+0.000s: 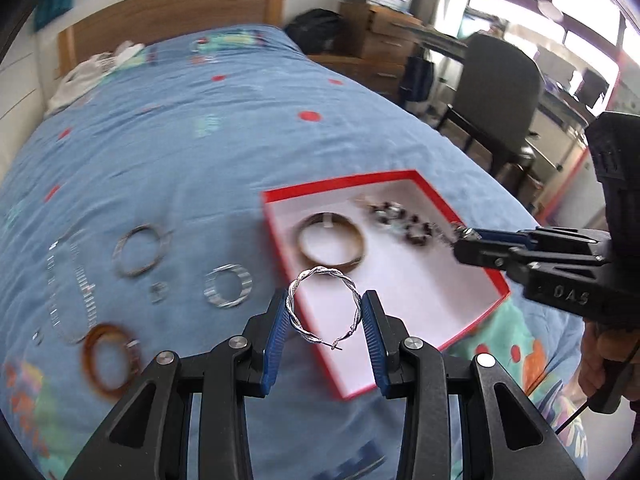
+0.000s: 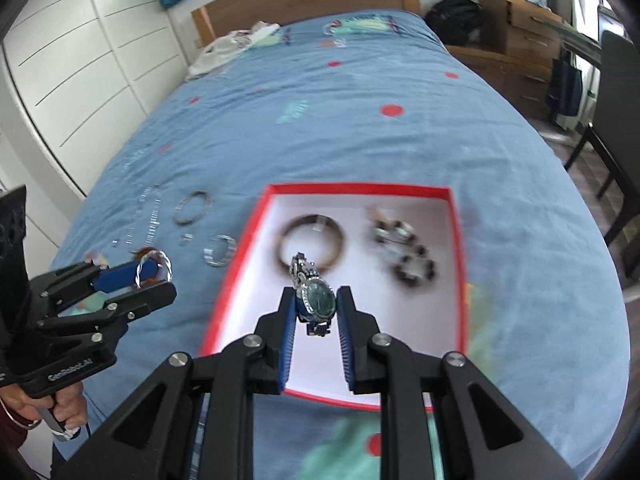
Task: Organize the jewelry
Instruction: 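Carry hoop and wristwatch into the red box and open both tools, then withdraw both tools from the box toward the remaining jewelry, then grasp the small silver ring with left tool while right tool grasps another ring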
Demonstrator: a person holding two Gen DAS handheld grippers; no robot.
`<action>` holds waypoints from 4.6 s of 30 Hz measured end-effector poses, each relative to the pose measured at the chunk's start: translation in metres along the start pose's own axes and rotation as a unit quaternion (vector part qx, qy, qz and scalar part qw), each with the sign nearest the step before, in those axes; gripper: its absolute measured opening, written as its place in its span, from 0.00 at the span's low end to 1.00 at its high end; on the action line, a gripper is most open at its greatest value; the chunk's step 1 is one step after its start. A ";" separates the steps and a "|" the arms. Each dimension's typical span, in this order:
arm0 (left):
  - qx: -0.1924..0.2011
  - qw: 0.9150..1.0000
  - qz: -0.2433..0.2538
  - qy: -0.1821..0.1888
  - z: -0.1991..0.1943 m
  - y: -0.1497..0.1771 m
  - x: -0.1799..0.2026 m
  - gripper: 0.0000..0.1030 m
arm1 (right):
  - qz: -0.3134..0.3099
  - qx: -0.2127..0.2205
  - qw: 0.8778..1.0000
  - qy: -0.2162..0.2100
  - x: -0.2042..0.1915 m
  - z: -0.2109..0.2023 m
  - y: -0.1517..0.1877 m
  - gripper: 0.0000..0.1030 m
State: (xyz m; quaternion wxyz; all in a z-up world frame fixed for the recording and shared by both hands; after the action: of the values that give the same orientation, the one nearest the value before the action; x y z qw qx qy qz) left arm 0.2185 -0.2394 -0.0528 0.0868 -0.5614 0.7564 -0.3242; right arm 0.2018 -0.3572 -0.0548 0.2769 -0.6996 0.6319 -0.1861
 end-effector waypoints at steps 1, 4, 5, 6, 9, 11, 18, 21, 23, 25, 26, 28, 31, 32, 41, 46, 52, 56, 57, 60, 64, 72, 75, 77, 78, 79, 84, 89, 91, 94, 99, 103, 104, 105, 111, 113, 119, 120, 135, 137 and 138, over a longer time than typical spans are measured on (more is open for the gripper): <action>-0.007 1.000 0.007 0.001 0.010 -0.001 0.008 0.35 | 0.002 -0.005 1.000 0.000 0.007 0.004 0.003 0.18; -0.024 0.999 0.023 0.003 0.033 -0.002 0.022 0.35 | 0.005 -0.023 1.000 -0.003 0.029 0.015 0.015 0.18; -0.034 0.999 0.031 0.003 0.042 -0.001 0.026 0.35 | 0.004 -0.030 1.000 -0.006 0.034 0.019 0.019 0.18; -0.040 0.999 0.037 0.002 0.047 0.000 0.030 0.35 | 0.001 -0.036 0.999 -0.009 0.038 0.023 0.024 0.18; -0.065 0.996 0.058 -0.001 0.066 0.007 0.039 0.35 | -0.011 -0.059 0.998 -0.020 0.044 0.034 0.035 0.18; -0.081 0.995 0.066 -0.008 0.075 0.013 0.040 0.35 | -0.021 -0.070 0.997 -0.022 0.046 0.040 0.041 0.18; -0.112 0.990 0.086 -0.025 0.093 0.031 0.036 0.35 | -0.055 -0.107 0.992 -0.028 0.040 0.057 0.053 0.18; -0.115 0.989 0.089 -0.023 0.093 0.032 0.035 0.35 | -0.063 -0.118 0.991 -0.032 0.039 0.061 0.056 0.18; -0.116 0.989 0.090 -0.023 0.094 0.032 0.035 0.36 | -0.069 -0.130 0.989 -0.034 0.039 0.063 0.057 0.18; -0.118 0.988 0.094 -0.020 0.092 0.034 0.034 0.36 | -0.079 -0.138 0.987 -0.035 0.036 0.065 0.057 0.19; -0.118 0.988 0.097 -0.020 0.093 0.033 0.034 0.36 | -0.082 -0.140 0.986 -0.037 0.035 0.065 0.057 0.19; -0.117 0.987 0.103 -0.024 0.094 0.032 0.032 0.36 | -0.085 -0.147 0.985 -0.039 0.034 0.065 0.058 0.19; -0.120 0.986 0.116 -0.027 0.094 0.032 0.033 0.38 | -0.085 -0.153 0.984 -0.038 0.033 0.064 0.057 0.19; -0.122 0.985 0.119 -0.027 0.094 0.033 0.034 0.40 | -0.086 -0.156 0.983 -0.037 0.031 0.065 0.056 0.19; -0.113 0.981 0.149 -0.053 0.082 0.035 0.037 0.59 | -0.084 -0.158 0.984 -0.016 0.032 0.049 0.049 0.33; -0.083 0.985 0.141 -0.049 0.049 0.028 0.032 0.59 | -0.081 -0.135 0.988 -0.003 0.038 0.016 0.044 0.33; -0.054 0.994 0.092 -0.040 0.004 0.023 0.011 0.59 | -0.054 -0.094 0.994 0.025 0.050 -0.035 0.038 0.33; -0.034 0.995 0.077 -0.056 -0.031 0.026 -0.008 0.59 | -0.045 -0.058 0.996 0.040 0.041 -0.069 0.032 0.33; -0.029 0.995 0.073 -0.063 -0.040 0.027 -0.013 0.62 | -0.044 -0.046 0.997 0.041 0.035 -0.078 0.030 0.33; -0.002 0.995 0.046 -0.085 -0.076 0.026 -0.039 0.71 | -0.046 -0.016 0.998 0.045 0.020 -0.102 0.022 0.33; 0.041 0.992 0.009 -0.120 -0.130 0.026 -0.085 0.72 | -0.049 0.029 0.997 0.048 -0.007 -0.132 0.010 0.33; 0.104 0.974 -0.048 -0.195 -0.230 0.046 -0.174 0.78 | -0.066 0.098 0.992 0.046 -0.073 -0.176 -0.007 0.33; 0.124 0.967 -0.077 -0.209 -0.261 0.059 -0.202 0.79 | -0.071 0.113 0.990 0.046 -0.096 -0.185 -0.010 0.33; 0.135 0.961 -0.094 -0.220 -0.278 0.068 -0.218 0.80 | -0.075 0.123 0.988 0.047 -0.111 -0.190 -0.012 0.33; 0.140 0.958 -0.101 -0.227 -0.285 0.072 -0.224 0.80 | -0.078 0.127 0.988 0.046 -0.116 -0.192 -0.013 0.33; 0.145 0.955 -0.110 -0.234 -0.291 0.077 -0.232 0.80 | -0.080 0.132 0.987 0.045 -0.123 -0.193 -0.014 0.33; 0.154 0.943 -0.141 -0.259 -0.305 0.094 -0.259 0.80 | -0.082 0.155 0.984 0.037 -0.148 -0.191 -0.023 0.33; 0.142 0.936 -0.168 -0.275 -0.293 0.106 -0.279 0.80 | -0.082 0.168 0.982 0.029 -0.167 -0.168 -0.027 0.33; 0.132 0.936 -0.173 -0.278 -0.283 0.110 -0.285 0.80 | -0.085 0.170 0.981 0.023 -0.173 -0.156 -0.027 0.33; 0.119 0.935 -0.184 -0.278 -0.263 0.115 -0.295 0.80 | -0.084 0.164 0.983 0.018 -0.177 -0.135 -0.027 0.33; 0.097 0.938 -0.203 -0.264 -0.226 0.118 -0.310 0.80 | -0.075 0.144 0.987 0.014 -0.176 -0.096 -0.031 0.33; 0.081 0.942 -0.200 -0.257 -0.195 0.115 -0.317 0.80 | -0.062 0.129 0.990 0.010 -0.173 -0.064 -0.034 0.33; 0.077 0.943 -0.199 -0.255 -0.187 0.113 -0.318 0.80 | -0.057 0.124 0.991 0.008 -0.173 -0.056 -0.034 0.33; 0.074 0.944 -0.199 -0.252 -0.180 0.112 -0.320 0.80 | -0.048 0.117 0.992 0.004 -0.172 -0.044 -0.034 0.33; 0.058 0.950 -0.196 -0.235 -0.140 0.104 -0.333 0.80 | -0.020 0.071 0.997 0.000 -0.178 0.022 -0.025 0.33; 0.054 0.953 -0.195 -0.228 -0.127 0.100 -0.338 0.80 | -0.012 0.058 0.998 0.005 -0.178 0.040 -0.022 0.33; 0.051 0.957 -0.197 -0.209 -0.098 0.087 -0.352 0.80 | 0.018 0.029 0.999 0.023 -0.172 0.091 -0.017 0.47; 0.050 0.957 -0.197 -0.207 -0.094 0.085 -0.354 0.80 | 0.022 0.027 0.999 0.027 -0.172 0.095 -0.017 0.48; 0.046 0.961 -0.198 -0.188 -0.053 0.067 -0.368 0.80 | 0.041 0.029 0.997 0.059 -0.161 0.127 -0.022 0.52; 0.046 0.961 -0.196 -0.189 -0.049 0.066 -0.370 0.80 | 0.032 0.033 0.997 0.059 -0.165 0.126 -0.024 0.52; 0.047 0.961 -0.194 -0.189 -0.047 0.066 -0.371 0.80 | 0.029 0.036 0.997 0.056 -0.168 0.126 -0.026 0.52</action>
State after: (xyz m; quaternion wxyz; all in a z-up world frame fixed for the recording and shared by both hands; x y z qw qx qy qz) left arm 0.2747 0.1256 -0.1412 0.1897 -0.7438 0.5866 -0.2582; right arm 0.2768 -0.1708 -0.1211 0.2714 -0.6592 0.6592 -0.2395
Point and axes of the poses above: each gripper's, at about its wrist camera, not at the fingertips, and z roughly the way its jaws point, x to its right, y to its underside, the point moved 7 cm from there along z, roughly the way its jaws point, and after that the axes turned 10 degrees about -z, right-handed, at the moved point
